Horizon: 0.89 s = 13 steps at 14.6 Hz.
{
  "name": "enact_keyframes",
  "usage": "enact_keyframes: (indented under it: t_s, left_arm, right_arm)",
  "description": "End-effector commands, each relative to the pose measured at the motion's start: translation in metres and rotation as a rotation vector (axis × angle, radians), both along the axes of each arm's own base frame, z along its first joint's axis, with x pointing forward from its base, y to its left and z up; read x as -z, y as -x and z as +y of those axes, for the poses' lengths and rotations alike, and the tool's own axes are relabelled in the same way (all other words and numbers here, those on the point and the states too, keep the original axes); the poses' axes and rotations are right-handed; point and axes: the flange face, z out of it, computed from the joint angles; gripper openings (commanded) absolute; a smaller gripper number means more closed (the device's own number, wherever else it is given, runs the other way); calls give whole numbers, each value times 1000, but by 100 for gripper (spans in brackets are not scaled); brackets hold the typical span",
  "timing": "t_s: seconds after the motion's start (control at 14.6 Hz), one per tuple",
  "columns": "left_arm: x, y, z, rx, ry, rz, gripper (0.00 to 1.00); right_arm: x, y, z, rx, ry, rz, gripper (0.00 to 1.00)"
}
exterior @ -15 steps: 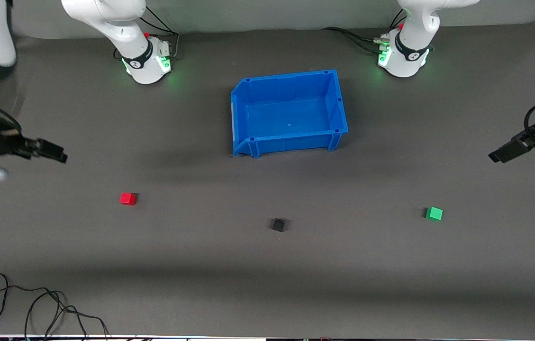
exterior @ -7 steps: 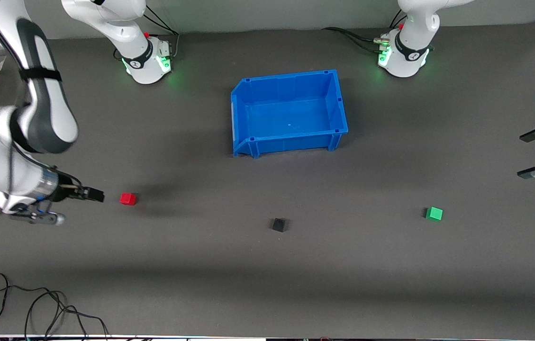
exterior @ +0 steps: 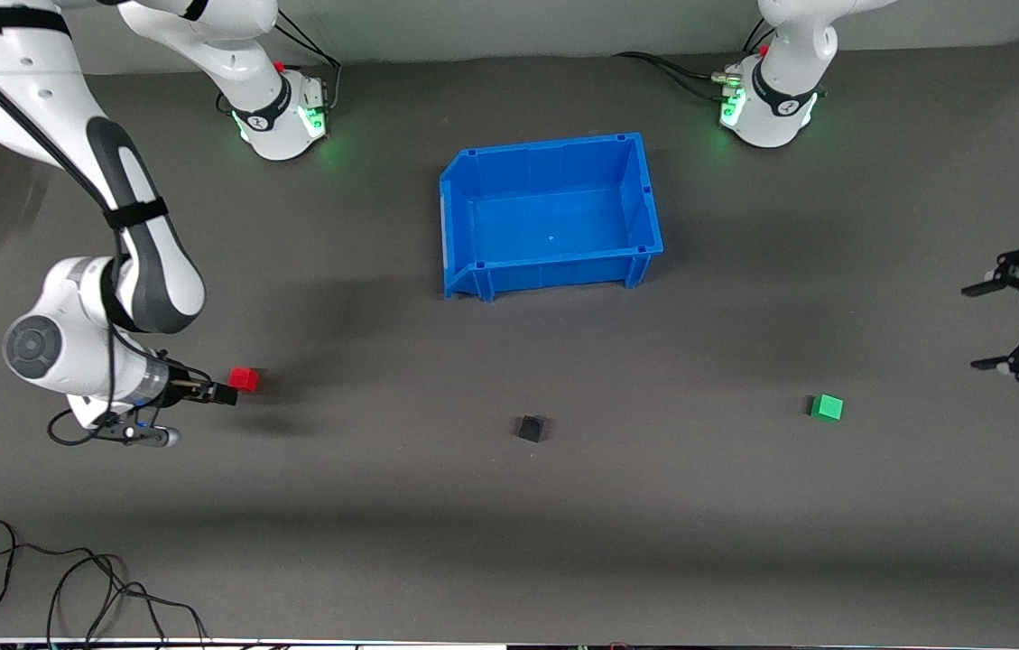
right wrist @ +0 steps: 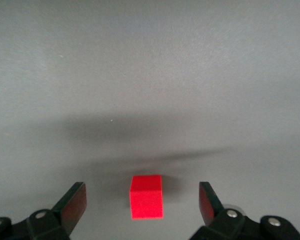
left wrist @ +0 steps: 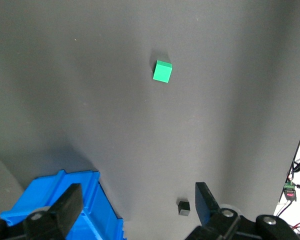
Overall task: Attach green and red cubes to black cube
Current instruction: 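Reach the right gripper down to the red cube while the left gripper moves out, then grasp the red cube with the right gripper while the left gripper grasps the green cube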
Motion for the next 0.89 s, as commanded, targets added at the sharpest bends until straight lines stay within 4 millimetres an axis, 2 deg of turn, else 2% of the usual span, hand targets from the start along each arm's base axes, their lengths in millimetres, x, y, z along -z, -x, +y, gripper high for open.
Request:
enact_keyframes:
  t_s: [0.0,0.21,0.34,0.48,0.62,0.82]
  left_arm:
    - [32,-14,5,-17,35,24,100]
    - [80,-26,7,48,72,17,100]
    - [112,-33,8,91,86,18,100]
    - [141,-39,7,126,94,11,100]
    - [162,-45,6,128,88,1,100]
    - [201,-51,8,146,84,-13,100]
  right_arm:
    - [23,8,-1,-2,-12,-20,100]
    - [52,18,-1,1,-8,-47,100]
    - [61,22,-1,9,-6,-50,99]
    - [66,26,0,10,-7,-39,99]
    - [69,28,2,5,-8,-32,99]
    - [71,31,3,5,-8,-26,92]
